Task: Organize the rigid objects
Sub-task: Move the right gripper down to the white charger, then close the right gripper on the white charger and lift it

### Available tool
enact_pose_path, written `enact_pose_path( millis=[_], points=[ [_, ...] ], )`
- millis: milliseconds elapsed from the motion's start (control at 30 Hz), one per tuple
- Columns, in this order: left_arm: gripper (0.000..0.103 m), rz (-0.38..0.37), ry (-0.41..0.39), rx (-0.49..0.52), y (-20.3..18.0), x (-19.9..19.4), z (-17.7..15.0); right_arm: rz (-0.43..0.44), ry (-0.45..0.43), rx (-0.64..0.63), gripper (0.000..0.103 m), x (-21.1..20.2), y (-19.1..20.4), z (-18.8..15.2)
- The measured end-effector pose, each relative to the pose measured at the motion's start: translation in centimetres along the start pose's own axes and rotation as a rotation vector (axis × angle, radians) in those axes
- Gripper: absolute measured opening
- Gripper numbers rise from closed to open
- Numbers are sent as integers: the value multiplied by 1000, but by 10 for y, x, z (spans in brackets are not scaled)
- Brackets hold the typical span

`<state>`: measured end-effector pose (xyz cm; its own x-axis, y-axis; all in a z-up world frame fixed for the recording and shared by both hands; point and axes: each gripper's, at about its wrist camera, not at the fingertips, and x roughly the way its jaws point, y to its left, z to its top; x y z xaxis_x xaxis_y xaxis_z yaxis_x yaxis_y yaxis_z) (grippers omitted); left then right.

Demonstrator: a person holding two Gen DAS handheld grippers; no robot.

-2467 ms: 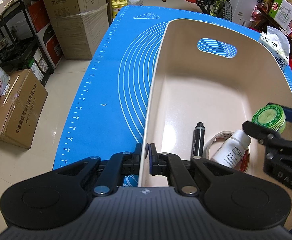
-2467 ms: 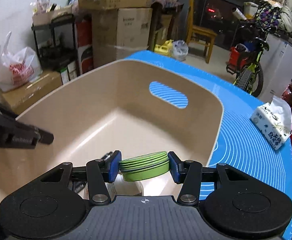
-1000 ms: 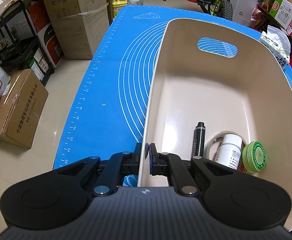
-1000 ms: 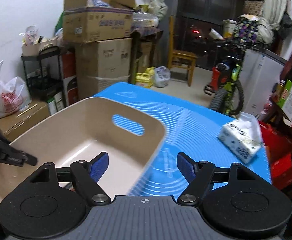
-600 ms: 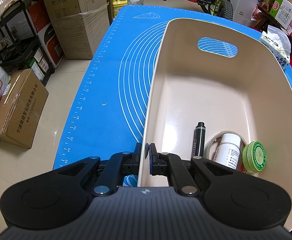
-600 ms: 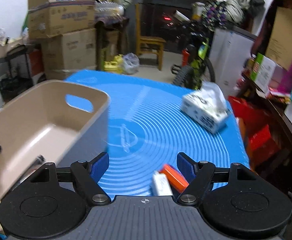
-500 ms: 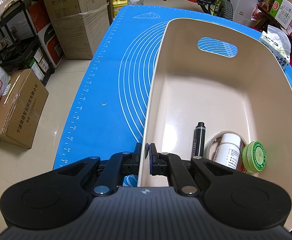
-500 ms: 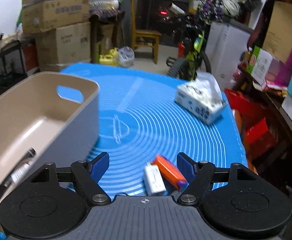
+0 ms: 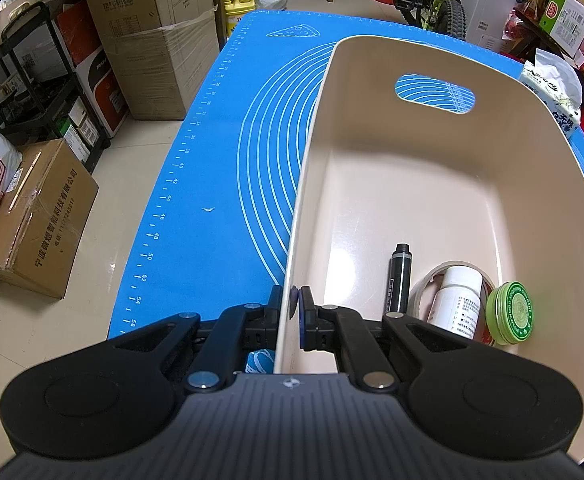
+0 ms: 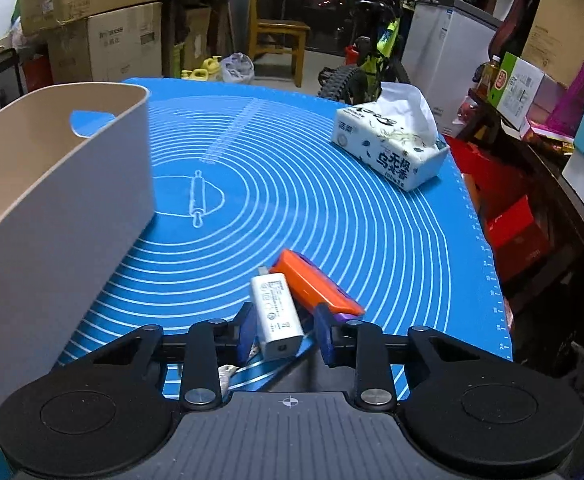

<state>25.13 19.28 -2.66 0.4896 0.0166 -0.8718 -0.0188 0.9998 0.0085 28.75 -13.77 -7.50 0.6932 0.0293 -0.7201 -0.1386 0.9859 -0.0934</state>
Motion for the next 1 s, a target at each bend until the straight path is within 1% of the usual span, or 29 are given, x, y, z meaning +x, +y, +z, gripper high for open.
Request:
enact_pose_path(
  millis=[333,567,600,667,700,833,1000],
  points=[
    [9,8,1,4,-2,0,0,33,12,-34,45,11,3,-2],
    [9,14,5,8,-4,2,0,32,47,-54,45,29,7,1],
    [9,15,5,8,-4,2,0,35,52,-57,44,31,8,1],
    [10,17,5,10,-5,2,0,40,57,-64,35,34,9,1],
    [10,18,6,10,-5,2,0,46,55,-62,33,34,10,1],
    [10,17,5,10,-5,2,0,45,47,-41,32,31,9,-1],
    [10,17,5,10,-6,2,0,35,-4,-46,32,17,10,-2]
  ],
)
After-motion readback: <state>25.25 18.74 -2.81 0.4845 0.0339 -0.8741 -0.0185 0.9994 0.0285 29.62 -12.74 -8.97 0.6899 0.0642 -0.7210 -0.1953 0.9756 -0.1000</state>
